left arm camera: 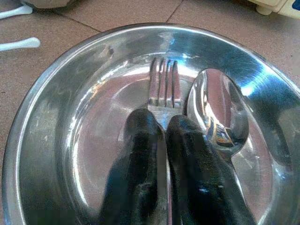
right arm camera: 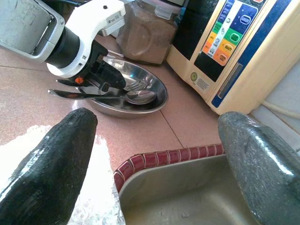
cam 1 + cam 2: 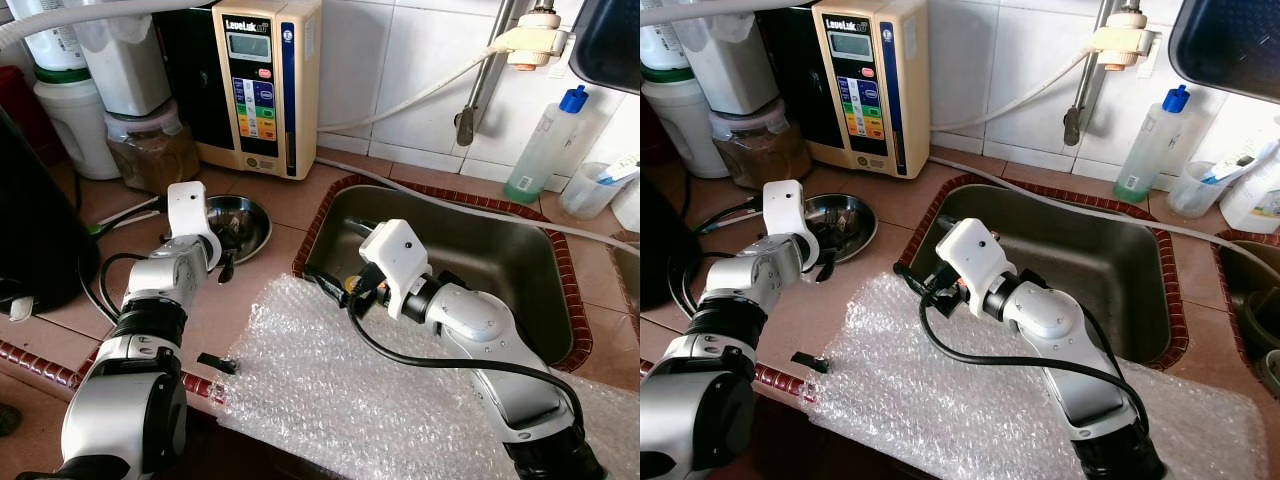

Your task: Kitchen organization

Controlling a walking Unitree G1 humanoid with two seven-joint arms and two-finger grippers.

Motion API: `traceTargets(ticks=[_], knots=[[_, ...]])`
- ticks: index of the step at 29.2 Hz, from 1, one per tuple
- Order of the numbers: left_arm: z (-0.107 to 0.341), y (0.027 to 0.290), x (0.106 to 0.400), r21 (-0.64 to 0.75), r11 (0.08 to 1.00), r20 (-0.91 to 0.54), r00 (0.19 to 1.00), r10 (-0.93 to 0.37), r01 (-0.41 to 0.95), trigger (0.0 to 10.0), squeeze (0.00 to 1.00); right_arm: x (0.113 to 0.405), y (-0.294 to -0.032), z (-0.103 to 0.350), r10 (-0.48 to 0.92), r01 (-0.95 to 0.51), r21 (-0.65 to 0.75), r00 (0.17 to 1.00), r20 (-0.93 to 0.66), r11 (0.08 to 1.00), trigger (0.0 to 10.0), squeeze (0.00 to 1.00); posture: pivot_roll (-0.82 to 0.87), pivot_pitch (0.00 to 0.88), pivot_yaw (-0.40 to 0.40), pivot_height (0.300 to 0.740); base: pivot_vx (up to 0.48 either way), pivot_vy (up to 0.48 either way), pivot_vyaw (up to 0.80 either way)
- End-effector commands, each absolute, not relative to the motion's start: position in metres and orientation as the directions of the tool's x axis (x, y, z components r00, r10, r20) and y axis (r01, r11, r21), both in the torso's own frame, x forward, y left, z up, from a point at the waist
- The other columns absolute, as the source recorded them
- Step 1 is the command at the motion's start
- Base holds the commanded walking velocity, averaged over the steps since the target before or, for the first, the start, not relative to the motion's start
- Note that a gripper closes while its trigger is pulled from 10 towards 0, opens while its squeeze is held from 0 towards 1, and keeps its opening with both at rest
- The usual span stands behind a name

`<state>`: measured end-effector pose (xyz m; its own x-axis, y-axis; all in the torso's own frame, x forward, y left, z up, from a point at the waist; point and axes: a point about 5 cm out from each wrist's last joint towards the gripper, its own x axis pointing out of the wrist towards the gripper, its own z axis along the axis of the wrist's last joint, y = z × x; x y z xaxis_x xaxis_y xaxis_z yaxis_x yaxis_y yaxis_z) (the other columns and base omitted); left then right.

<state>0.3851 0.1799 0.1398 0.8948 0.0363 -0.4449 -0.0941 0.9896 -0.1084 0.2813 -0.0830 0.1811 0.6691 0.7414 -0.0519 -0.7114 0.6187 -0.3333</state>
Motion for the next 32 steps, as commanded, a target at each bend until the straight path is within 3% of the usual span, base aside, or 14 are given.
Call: traceTargets(ticks=[1,12,26,32], knots=[[0.138,0.179,0.385,-0.116,0.989,-0.471,0.882,0.027,-0.093,0.0,0.00,0.281,-0.082,0.183,0.749,-0.715,-0.348,0.661,-0.051,0.607,10.0,0.00,-0.01,0.000,0.034,0.740,0.000,0.000,0.00],[0.142,0.186,0.386,-0.090,0.990,-0.431,0.900,0.062,-0.111,0.0,0.00,0.282,-0.083,0.183,0.748,-0.714,-0.351,0.661,-0.052,0.606,10.0,0.00,-0.01,0.000,0.027,0.740,0.000,0.000,0.00],[0.169,0.183,0.386,-0.075,0.988,-0.161,0.979,0.125,-0.139,0.0,0.00,0.285,-0.084,0.185,0.740,-0.702,-0.358,0.671,-0.043,0.616,10.0,0.00,0.00,0.000,0.016,0.740,0.000,0.000,0.00],[0.171,0.180,0.383,-0.037,0.992,-0.167,0.980,0.113,-0.120,0.0,0.00,0.286,-0.084,0.185,0.740,-0.701,-0.359,0.672,-0.043,0.616,10.0,0.00,0.00,0.000,0.017,0.740,0.000,0.000,0.00]])
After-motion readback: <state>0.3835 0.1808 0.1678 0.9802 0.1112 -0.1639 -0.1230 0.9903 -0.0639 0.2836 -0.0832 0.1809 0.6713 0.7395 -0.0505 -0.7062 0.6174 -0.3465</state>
